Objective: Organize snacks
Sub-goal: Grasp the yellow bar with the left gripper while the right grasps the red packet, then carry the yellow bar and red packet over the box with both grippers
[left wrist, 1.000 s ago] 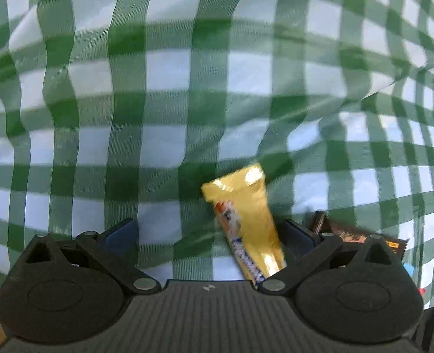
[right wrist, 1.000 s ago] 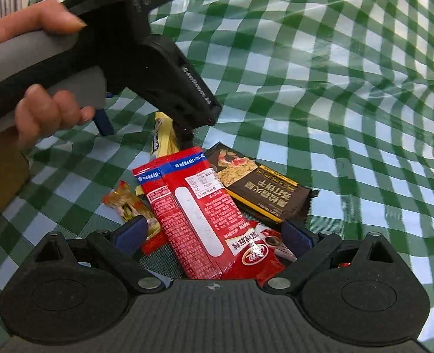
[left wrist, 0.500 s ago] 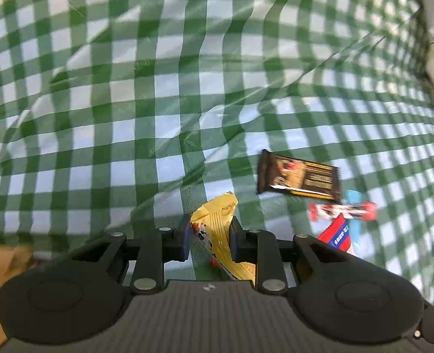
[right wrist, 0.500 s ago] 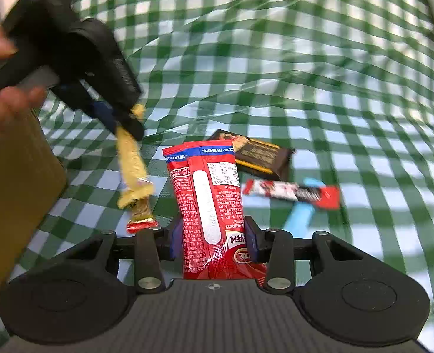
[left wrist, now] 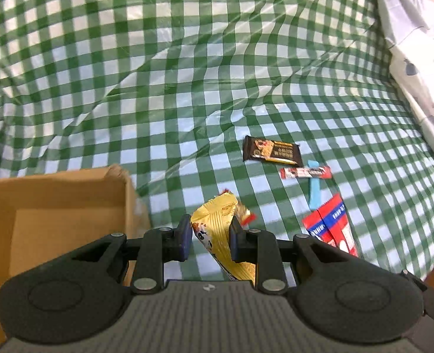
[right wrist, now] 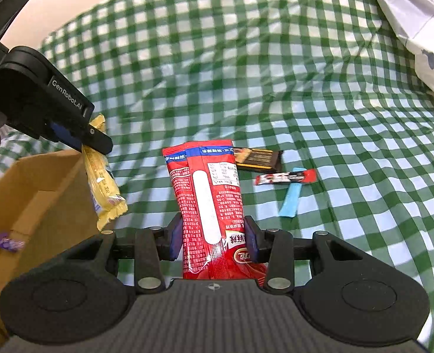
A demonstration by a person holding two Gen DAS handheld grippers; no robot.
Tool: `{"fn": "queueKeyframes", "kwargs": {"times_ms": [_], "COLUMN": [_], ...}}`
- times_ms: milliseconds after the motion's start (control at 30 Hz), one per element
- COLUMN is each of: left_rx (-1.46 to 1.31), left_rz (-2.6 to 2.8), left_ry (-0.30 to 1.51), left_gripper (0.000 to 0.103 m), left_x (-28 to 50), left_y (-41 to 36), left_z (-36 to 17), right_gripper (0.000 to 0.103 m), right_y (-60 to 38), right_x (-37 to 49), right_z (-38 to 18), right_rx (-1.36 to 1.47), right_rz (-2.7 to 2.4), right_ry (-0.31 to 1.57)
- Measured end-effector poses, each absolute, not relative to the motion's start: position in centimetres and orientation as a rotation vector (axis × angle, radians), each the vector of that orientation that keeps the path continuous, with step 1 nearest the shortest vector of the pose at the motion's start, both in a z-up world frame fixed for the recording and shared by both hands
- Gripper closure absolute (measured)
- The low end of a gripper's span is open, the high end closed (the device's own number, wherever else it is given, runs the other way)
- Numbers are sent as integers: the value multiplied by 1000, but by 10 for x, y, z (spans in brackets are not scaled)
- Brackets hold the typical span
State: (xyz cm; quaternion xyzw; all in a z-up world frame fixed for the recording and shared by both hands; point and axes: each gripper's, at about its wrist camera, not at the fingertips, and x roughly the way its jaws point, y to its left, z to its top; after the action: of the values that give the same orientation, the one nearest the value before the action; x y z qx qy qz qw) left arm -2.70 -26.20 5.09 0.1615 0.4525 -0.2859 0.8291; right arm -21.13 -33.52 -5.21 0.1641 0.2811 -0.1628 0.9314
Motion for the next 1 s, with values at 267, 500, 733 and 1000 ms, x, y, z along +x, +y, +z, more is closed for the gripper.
{"fn": "queueKeyframes", "kwargs": {"times_ms": [267,500,733,1000], "left_rx": [337,319,293,269], "left_rz": [-593,-547,-487,-442], "left_ry": [900,875,882,861], "left_gripper": [75,75,75,75], "left_x": [-81,-120,-149,-177], "left_y": [-192,-119,-54,3], "left_z": [89,109,115,121], "right_gripper": [60,60,59,59], "right_y": [-282,-236,-183,-126], "right_x": [-254,-280,-303,-317], "right_z": [-7,17,31,35], "right_rx": [312,295,286,283], "right_rz": [-292,-250,-178,-107], "right_ry": [557,563,548,571]}}
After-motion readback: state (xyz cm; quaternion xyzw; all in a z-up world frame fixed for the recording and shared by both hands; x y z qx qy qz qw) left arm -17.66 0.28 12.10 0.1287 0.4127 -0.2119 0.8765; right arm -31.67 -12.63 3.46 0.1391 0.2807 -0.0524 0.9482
